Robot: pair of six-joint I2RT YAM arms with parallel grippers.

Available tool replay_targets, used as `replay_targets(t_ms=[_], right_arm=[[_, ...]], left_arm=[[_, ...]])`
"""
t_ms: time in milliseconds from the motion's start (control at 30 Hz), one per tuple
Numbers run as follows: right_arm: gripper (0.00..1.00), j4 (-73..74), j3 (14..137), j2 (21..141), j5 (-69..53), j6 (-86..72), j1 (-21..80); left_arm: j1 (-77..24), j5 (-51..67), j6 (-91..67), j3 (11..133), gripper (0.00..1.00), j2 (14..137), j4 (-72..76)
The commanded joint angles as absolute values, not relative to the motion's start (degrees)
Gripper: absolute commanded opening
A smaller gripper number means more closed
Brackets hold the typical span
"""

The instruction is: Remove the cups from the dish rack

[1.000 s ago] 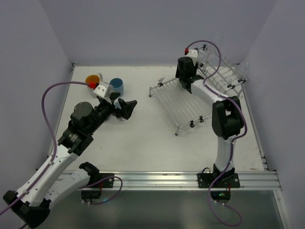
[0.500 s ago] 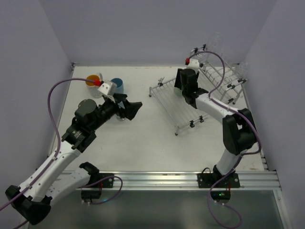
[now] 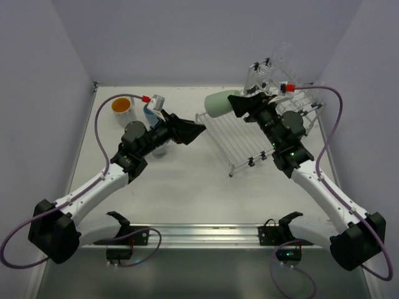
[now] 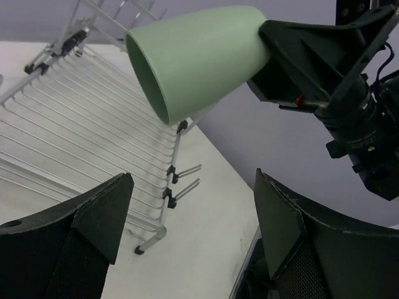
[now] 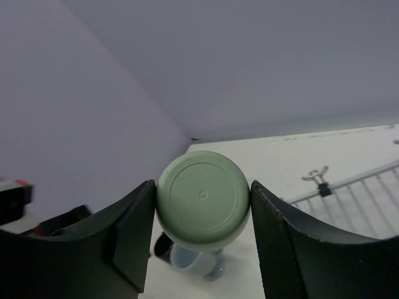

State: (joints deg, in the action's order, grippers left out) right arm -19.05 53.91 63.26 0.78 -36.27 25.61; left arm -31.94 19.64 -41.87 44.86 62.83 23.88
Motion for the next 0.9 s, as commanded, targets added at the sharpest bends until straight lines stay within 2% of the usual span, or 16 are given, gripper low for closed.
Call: replay_targets(t_ms=[0, 167, 233, 267, 333, 367, 433, 467, 533, 600, 667, 700, 733, 767, 800, 867], right_arm=[[0.28, -26.27, 51.51, 62.76, -12.19, -45.78, 25.58], [0.28, -27.86, 50.63, 62.49, -16.26, -48.25, 25.58], [0.28, -28.65, 50.10, 62.66, -17.40, -49.13, 25.49], [0.28, -29.00, 49.84, 62.84, -17.66, -49.30, 25.58], [0.28, -29.62, 49.31, 63.37, -17.93, -50.09, 25.58], [0.28, -30.14, 48.96, 63.54, -18.10, -50.36, 25.58], [0.28, -30.85, 48.61, 64.25, -18.54, -51.06, 25.58], [0.28, -31.28, 48.43, 64.86, -18.54, -51.24, 25.49], [0.28, -31.99, 48.08, 65.39, -18.63, -51.94, 25.49], [0.30, -32.69, 47.81, 66.27, -18.37, -52.21, 25.58], [0.36, -33.22, 47.73, 66.71, -17.85, -52.29, 25.58], [0.58, -33.83, 47.64, 67.41, -17.67, -52.38, 25.40], [0.59, -33.75, 47.72, 67.41, -17.67, -52.21, 25.40], [0.67, -33.66, 48.07, 67.76, -17.84, -51.68, 25.40], [0.79, -33.66, 48.34, 68.29, -18.28, -51.16, 25.23], [0.85, -33.57, 49.04, 68.47, -18.19, -49.93, 24.53]], left_arm=[[-31.99, 24.68, -49.82, 45.97, 0.84, 68.36, 38.20], [-31.99, 26.46, -52.21, 48.25, 0.83, 72.33, 42.98], [-31.99, 26.28, -51.42, 48.78, 0.80, 72.86, 44.03], [-31.99, 25.84, -50.98, 48.95, 0.71, 72.95, 44.12], [-31.99, 24.88, -50.63, 49.04, 0.65, 73.12, 43.77], [-31.99, 24.79, -50.63, 49.04, 0.53, 73.13, 44.12], [-31.99, 25.05, -50.80, 48.87, 0.38, 73.13, 45.17], [-31.99, 24.79, -50.54, 48.87, 0.27, 73.04, 45.00], [-31.99, 24.52, -49.84, 49.04, 0.17, 72.16, 43.77], [-31.99, 23.38, -48.00, 49.22, 0.01, 70.76, 40.46], [-31.99, 20.33, -43.36, 50.79, 0.00, 69.53, 35.54], [-31.99, 16.56, -39.15, 52.89, 0.00, 67.96, 28.29], [-31.99, 16.52, -39.11, 54.48, 0.00, 67.16, 23.78], [-31.99, 10.78, -33.54, 56.49, 0.00, 66.45, 18.16], [-31.99, 6.98, -30.88, 59.30, 0.00, 66.01, 5.14], [-31.99, -5.63, -24.74, 68.00, 0.00, 66.01, -7.32]])
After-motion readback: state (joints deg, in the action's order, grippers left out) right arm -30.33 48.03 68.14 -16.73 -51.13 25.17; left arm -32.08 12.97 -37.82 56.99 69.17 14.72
